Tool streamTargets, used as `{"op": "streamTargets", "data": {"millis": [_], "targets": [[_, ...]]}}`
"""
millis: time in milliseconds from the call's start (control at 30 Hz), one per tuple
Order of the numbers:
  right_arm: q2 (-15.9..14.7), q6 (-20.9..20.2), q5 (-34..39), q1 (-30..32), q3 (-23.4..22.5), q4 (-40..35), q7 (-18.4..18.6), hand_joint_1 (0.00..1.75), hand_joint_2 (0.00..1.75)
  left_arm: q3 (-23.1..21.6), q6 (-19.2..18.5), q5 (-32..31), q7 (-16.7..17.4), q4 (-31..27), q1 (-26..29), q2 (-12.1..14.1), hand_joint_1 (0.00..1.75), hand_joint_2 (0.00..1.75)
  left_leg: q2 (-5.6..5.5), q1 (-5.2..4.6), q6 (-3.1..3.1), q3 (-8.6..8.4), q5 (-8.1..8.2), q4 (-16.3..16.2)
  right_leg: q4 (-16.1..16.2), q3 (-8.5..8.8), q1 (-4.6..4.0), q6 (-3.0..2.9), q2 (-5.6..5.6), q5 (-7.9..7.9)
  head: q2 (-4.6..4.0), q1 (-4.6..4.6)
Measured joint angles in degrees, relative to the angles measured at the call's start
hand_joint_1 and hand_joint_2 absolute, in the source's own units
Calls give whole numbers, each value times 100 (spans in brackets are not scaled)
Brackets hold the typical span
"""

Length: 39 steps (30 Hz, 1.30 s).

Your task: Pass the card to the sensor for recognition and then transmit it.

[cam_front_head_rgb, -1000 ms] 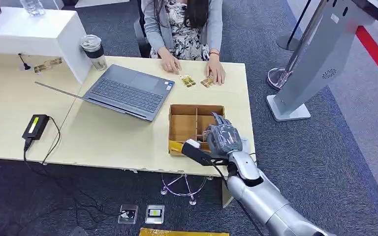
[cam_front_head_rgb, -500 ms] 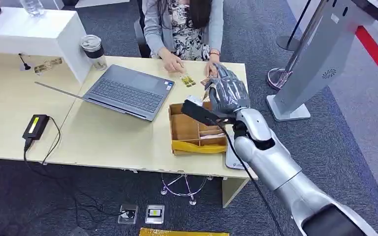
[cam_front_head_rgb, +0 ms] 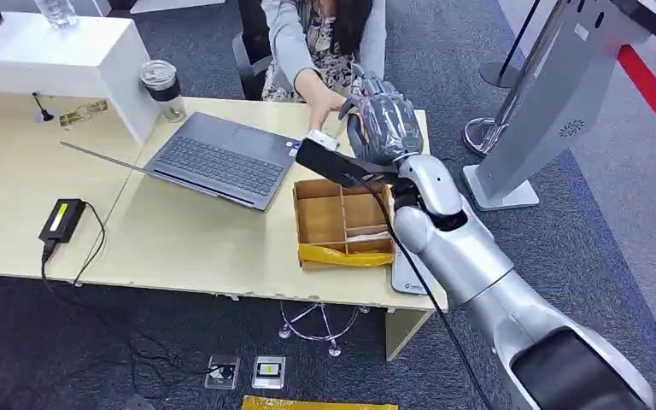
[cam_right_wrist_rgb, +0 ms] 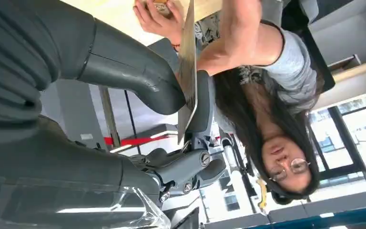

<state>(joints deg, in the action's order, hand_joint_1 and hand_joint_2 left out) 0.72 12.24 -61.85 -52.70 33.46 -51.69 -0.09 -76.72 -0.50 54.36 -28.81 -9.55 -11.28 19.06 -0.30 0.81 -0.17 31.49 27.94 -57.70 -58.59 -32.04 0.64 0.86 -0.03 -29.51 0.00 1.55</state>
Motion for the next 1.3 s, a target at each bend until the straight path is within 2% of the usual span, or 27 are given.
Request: {"op": "streamTargets", "data": {"millis": [333,367,400,433,467,600,833,933,1100,1300], "targets": [[255,166,33,-220,4,616,-44,175,175,-13,-28,-2,0,0,0,2,0,0,0,0,0,0,0,0,0,-1,0,0,-1,0,0,0],[275,168,35,-226,4,660,-44,28,175,-13,-31,-2,0,0,1,0,0,0,0,0,0,0,0,0,0,-1,0,0,-1,0,0,4],[288,168,33,-228,4,695,-44,0,175,-15,-31,-2,2,0,1,2,0,0,0,0,0,0,0,0,0,-1,0,0,-1,0,0,0],[304,192,35,-229,4,732,-57,0,175,-15,-31,-2,0,0,1,2,0,0,-1,0,0,0,0,0,0,0,0,0,-2,0,0,2],[321,243,35,-232,4,776,-77,0,0,-17,-31,-2,0,0,1,2,0,0,-1,0,0,0,0,0,0,-1,0,0,-1,0,0,2],[382,352,116,-237,7,924,-251,0,0,-33,-33,0,0,0,0,2,0,0,0,0,0,0,0,0,0,-2,0,0,0,0,0,0],[387,323,11,-257,11,1055,-190,0,0,-59,-35,26,-2,0,2,2,0,0,0,0,0,-1,0,0,1,-3,0,0,1,0,0,2],[277,336,134,-303,-9,1093,-184,0,0,-72,-44,48,-2,0,3,4,0,0,0,-1,0,-2,0,-1,2,-5,0,0,-1,0,0,0],[-162,356,558,-464,-228,1222,-256,0,0,-92,-20,87,0,0,27,15,0,0,-1,-3,0,-4,0,-4,6,-5,2,0,-1,0,0,0],[-1153,391,1135,-600,-757,1725,-448,0,0,-109,-7,146,24,0,62,53,0,0,-17,-8,2,1,1,-8,11,-3,8,4,-19,2,0,0]]}}
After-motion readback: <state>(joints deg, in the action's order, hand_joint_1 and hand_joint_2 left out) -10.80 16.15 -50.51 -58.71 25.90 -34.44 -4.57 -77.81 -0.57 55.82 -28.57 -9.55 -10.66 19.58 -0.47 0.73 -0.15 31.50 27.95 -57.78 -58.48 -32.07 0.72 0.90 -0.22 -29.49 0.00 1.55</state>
